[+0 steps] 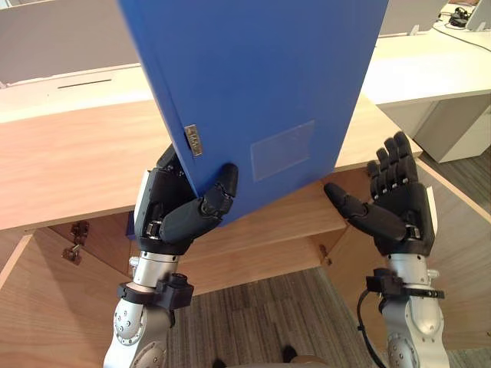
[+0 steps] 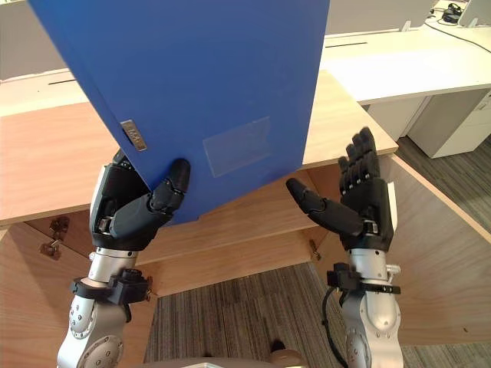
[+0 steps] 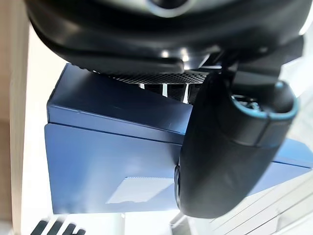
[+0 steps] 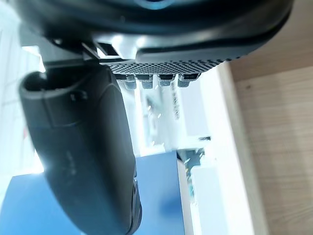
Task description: Walk over to the cabinet, pick up the folder, carry it to the office cabinet, place the folder inside the office cabinet, then close the office cabinet door
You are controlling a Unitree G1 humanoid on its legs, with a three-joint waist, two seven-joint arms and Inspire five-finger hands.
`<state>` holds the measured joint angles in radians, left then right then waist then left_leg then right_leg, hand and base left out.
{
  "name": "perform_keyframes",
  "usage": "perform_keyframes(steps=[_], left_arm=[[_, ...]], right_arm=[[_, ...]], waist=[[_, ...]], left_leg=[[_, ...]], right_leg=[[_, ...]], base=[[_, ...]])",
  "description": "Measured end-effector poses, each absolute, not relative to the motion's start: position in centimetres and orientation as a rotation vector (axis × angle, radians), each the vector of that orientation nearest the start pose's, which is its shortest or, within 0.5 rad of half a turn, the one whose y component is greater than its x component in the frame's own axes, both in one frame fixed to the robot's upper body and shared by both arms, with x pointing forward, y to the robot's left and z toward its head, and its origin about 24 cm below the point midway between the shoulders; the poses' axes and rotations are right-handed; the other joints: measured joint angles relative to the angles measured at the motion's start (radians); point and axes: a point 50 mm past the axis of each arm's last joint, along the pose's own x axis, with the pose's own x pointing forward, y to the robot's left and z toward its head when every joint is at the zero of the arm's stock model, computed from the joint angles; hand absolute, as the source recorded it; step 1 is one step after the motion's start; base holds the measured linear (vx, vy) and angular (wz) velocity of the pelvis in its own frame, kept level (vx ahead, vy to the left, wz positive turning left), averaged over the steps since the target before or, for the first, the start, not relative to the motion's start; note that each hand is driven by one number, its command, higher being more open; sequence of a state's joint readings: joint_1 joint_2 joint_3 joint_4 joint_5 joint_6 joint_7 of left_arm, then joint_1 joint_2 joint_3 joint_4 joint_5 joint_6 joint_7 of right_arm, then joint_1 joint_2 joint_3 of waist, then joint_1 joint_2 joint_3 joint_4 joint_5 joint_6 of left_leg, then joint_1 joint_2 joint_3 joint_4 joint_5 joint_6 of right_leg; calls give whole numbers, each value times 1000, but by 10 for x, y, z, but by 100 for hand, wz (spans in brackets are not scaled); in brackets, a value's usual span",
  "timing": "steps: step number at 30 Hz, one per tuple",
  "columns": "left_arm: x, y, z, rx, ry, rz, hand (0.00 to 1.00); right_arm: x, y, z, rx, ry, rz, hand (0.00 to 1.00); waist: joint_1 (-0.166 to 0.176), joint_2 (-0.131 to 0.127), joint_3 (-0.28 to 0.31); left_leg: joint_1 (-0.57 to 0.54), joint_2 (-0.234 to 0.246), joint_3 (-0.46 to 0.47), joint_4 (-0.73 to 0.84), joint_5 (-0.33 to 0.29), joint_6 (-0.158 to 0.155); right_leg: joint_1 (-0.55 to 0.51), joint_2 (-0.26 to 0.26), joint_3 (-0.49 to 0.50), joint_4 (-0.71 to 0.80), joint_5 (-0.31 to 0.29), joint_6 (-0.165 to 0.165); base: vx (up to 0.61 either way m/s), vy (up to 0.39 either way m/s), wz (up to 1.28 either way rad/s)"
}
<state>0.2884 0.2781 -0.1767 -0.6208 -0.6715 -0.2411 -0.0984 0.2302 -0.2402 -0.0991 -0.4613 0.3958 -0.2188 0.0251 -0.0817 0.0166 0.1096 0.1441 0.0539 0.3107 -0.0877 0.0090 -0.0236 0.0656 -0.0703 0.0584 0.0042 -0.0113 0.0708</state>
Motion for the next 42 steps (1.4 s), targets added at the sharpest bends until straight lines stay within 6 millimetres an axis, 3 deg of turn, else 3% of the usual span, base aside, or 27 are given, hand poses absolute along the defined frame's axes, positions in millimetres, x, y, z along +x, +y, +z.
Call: perform_keyframes(steps=[6, 12, 13, 22, 23, 27, 32, 35, 38, 42], left_arm=[[179, 151, 126, -497, -387, -438, 0], [179, 153, 116, -435, -312, -484, 0], [179, 154, 116, -425, -308, -490, 0], [186, 169, 119, -314, -318, -510, 0], [186, 171, 119, -281, -321, -502, 100], [188, 173, 123, -182, -374, -448, 100], [188, 182, 134, -166, -546, -161, 100], [185, 185, 135, -148, -583, -61, 100], [179, 199, 127, -130, -568, 93, 100], [173, 219, 97, -158, -447, 290, 100]], right_arm=[[207, -206, 151, 34, -542, 121, 100], [221, -201, 151, 17, -510, 267, 100], [222, -202, 150, 22, -493, 286, 0], [231, -197, 146, 127, -411, 468, 0], [232, -194, 147, 134, -414, 489, 0], [232, -184, 148, 187, -442, 509, 0], [226, -155, 157, 216, -581, 457, 0], [226, -153, 160, 220, -613, 402, 0], [227, -152, 163, 198, -637, 362, 0], [228, -159, 165, 155, -651, 299, 0]], waist=[[8, 0, 0], [12, 1, 0], [12, 1, -1], [31, 1, -2], [34, 1, -3], [45, -2, -13], [60, -3, -23], [68, -6, -39], [71, -6, -40], [80, -6, -40]], left_leg=[[-3, 0, -5, 0, 0, 0], [-5, -1, -21, 0, 2, 3], [-7, -1, -31, 0, 3, 4], [-20, -1, -60, 0, 13, 3], [-20, -1, -61, 0, 14, 4], [-28, -2, -75, 0, 20, 4], [-36, -2, -91, -1, 28, 4], [-48, -3, -112, -2, 33, 4], [-55, -4, -125, -6, 39, 4], [-62, -4, -137, -6, 46, 4]], right_leg=[[1, -1, -5, 0, 0, 1], [8, -3, -22, 0, -1, 1], [10, -4, -31, 0, -1, 2], [12, -5, -61, 0, -1, 2], [12, -6, -62, 0, -1, 2], [12, -8, -74, 0, -1, 2], [12, -8, -88, 0, -1, 2], [10, -10, -108, 0, -1, 2], [10, -11, -120, 0, -1, 2], [10, -11, -132, 0, -2, 1]], base=[[-10, -16, 2], [-13, -26, 9], [-17, -29, 21], [-19, -29, 10], [-28, -24, 5], [-24, -25, 11], [-31, -26, 8], [-32, -30, 21], [-41, -21, 14], [-36, -15, 10]])
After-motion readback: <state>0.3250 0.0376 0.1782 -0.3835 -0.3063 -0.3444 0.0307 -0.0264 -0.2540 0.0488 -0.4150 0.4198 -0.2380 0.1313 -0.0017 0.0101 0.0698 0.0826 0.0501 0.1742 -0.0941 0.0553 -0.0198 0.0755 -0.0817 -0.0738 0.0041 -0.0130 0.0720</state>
